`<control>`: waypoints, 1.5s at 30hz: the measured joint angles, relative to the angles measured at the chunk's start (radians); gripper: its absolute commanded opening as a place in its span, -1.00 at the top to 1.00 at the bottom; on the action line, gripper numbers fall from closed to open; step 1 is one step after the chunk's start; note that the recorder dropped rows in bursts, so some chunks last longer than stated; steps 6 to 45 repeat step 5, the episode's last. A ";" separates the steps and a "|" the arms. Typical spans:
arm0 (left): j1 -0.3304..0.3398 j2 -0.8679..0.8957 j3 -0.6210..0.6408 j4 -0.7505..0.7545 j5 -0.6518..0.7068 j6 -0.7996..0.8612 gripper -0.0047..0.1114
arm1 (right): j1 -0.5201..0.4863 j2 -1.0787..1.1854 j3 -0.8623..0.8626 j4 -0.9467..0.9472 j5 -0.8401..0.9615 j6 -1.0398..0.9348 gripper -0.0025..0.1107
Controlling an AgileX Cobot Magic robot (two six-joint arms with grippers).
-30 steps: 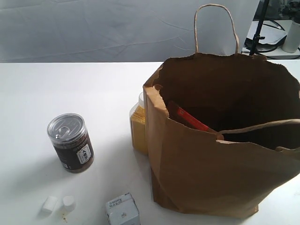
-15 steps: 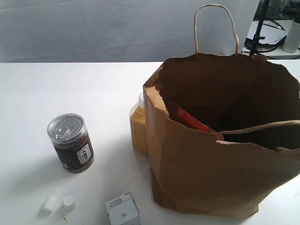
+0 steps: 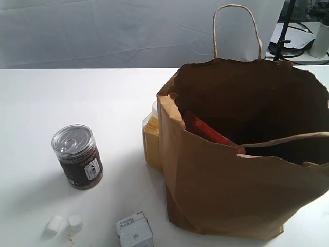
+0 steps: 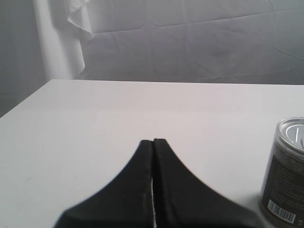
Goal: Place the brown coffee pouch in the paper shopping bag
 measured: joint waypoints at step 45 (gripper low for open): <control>0.000 0.000 0.000 0.000 0.000 0.000 0.92 | 0.000 0.000 0.000 0.000 0.000 0.000 0.96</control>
